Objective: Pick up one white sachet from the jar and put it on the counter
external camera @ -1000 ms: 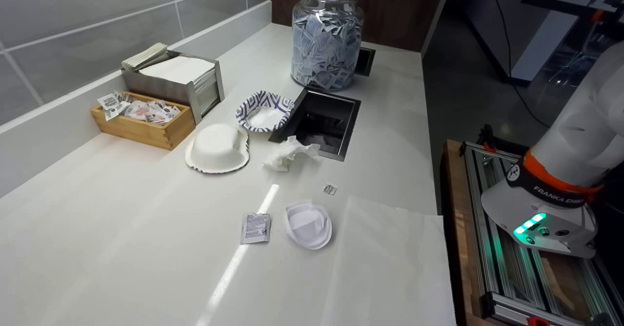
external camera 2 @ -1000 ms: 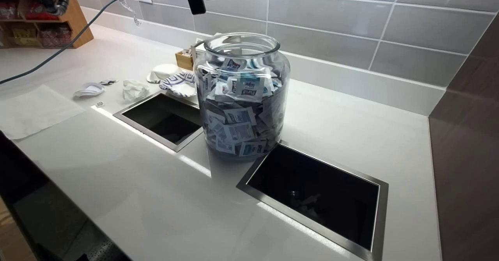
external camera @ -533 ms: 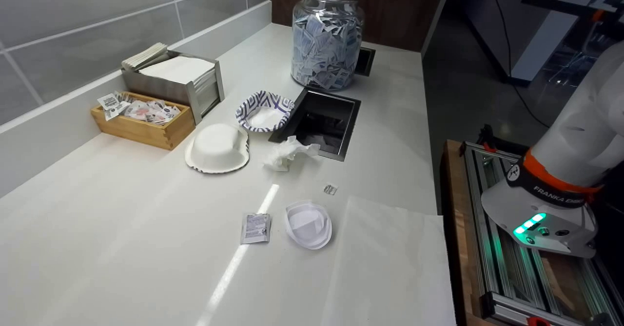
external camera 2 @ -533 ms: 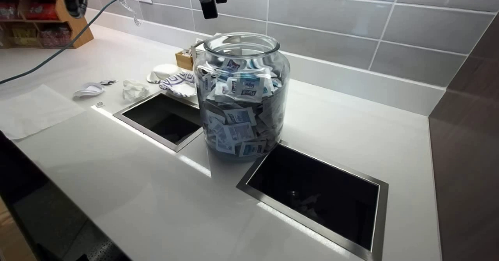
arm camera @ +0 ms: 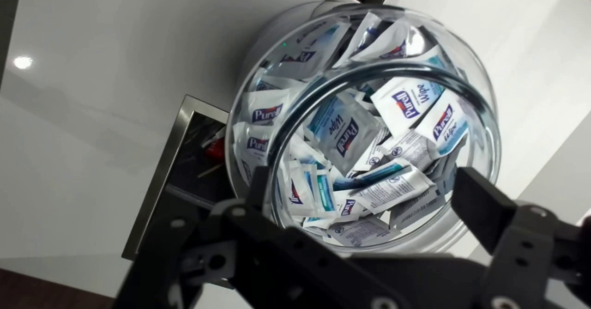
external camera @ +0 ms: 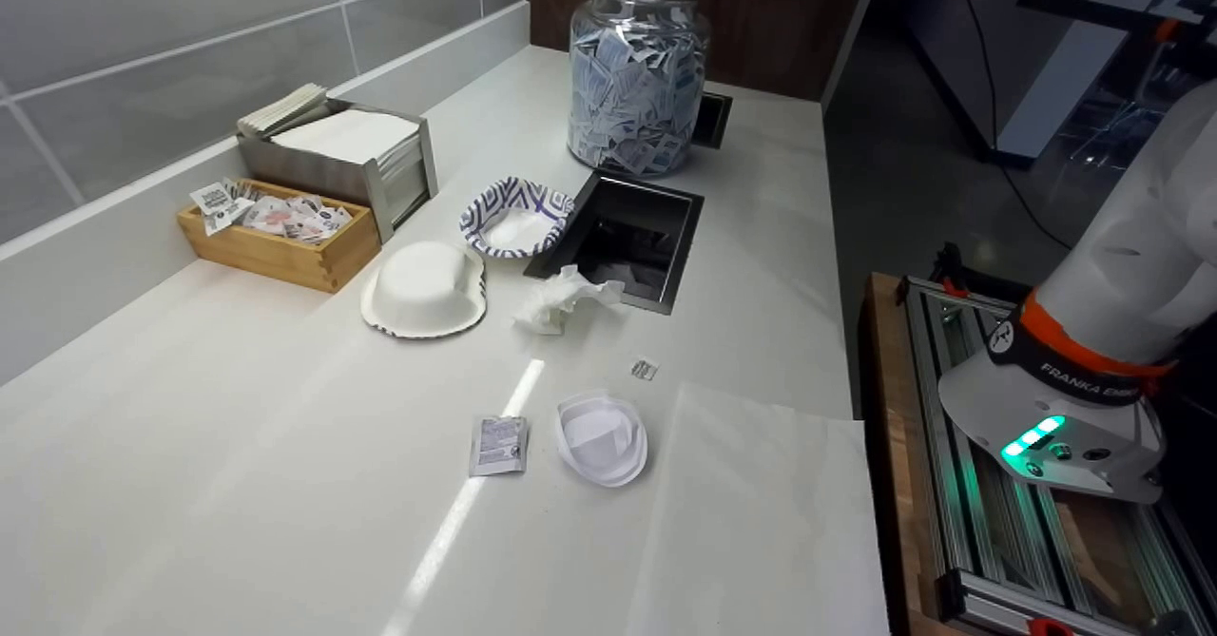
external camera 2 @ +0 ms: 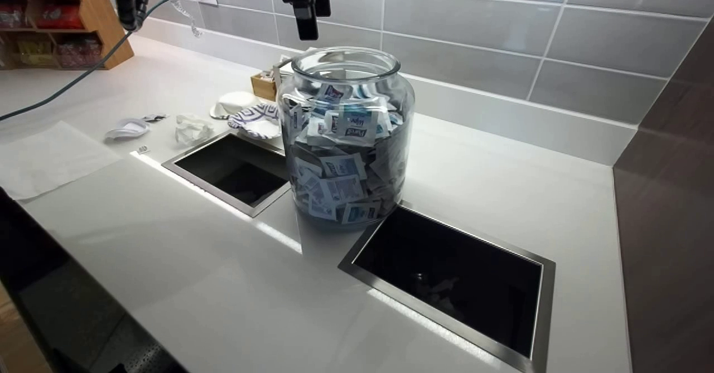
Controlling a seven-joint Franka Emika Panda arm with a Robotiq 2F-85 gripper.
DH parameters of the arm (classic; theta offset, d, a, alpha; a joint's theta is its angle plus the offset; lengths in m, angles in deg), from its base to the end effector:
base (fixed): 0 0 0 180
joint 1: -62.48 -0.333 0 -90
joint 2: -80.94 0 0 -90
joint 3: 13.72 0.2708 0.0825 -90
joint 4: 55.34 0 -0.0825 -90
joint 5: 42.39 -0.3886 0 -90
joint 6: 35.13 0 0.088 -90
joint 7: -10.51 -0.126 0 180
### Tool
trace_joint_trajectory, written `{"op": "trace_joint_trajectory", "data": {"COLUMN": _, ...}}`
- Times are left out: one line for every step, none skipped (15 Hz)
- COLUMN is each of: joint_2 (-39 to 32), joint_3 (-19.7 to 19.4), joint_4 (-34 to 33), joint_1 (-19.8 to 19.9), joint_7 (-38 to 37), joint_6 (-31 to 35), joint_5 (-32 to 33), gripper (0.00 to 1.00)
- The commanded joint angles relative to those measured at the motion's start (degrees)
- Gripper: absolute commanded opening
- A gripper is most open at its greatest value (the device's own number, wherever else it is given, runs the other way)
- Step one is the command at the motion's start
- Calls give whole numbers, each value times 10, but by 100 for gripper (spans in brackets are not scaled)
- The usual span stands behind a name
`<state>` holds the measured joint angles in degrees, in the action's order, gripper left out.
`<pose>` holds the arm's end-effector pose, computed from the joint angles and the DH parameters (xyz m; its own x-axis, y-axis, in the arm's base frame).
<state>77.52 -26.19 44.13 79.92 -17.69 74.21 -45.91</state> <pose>0.5214 -0.2912 0.4777 0.5100 -0.8567 0.0777 -0.8516 -0.5155 -0.0950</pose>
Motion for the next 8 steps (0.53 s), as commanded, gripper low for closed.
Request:
{"op": "trace_joint_trajectory", "data": {"joint_2": -28, "joint_3": -14, "joint_4": -32, "joint_1": -5, "joint_7": 14, "joint_6": -32, "joint_5": -27, "gripper": 100}}
{"op": "trace_joint_trajectory", "data": {"joint_2": -32, "joint_3": -15, "joint_4": -36, "joint_1": -5, "joint_7": 15, "joint_6": -36, "joint_5": -30, "gripper": 100}}
{"op": "trace_joint_trajectory", "data": {"joint_2": -37, "joint_3": -15, "joint_4": -39, "joint_1": -4, "joint_7": 15, "joint_6": -40, "joint_5": -32, "gripper": 100}}
{"op": "trace_joint_trajectory", "data": {"joint_2": -41, "joint_3": -16, "joint_4": -43, "joint_1": -4, "joint_7": 15, "joint_6": -44, "joint_5": -34, "gripper": 100}}
{"op": "trace_joint_trajectory", "data": {"joint_2": -45, "joint_3": -17, "joint_4": -45, "joint_1": -4, "joint_7": 15, "joint_6": -46, "joint_5": -37, "gripper": 100}}
{"op": "trace_joint_trajectory", "data": {"joint_2": -48, "joint_3": -18, "joint_4": -46, "joint_1": -3, "joint_7": 15, "joint_6": -46, "joint_5": -39, "gripper": 100}}
{"op": "trace_joint_trajectory", "data": {"joint_2": -51, "joint_3": -18, "joint_4": -48, "joint_1": -3, "joint_7": 15, "joint_6": -48, "joint_5": -41, "gripper": 100}}
{"op": "trace_joint_trajectory", "data": {"joint_2": -55, "joint_3": -19, "joint_4": -50, "joint_1": -2, "joint_7": 16, "joint_6": -50, "joint_5": -44, "gripper": 100}}
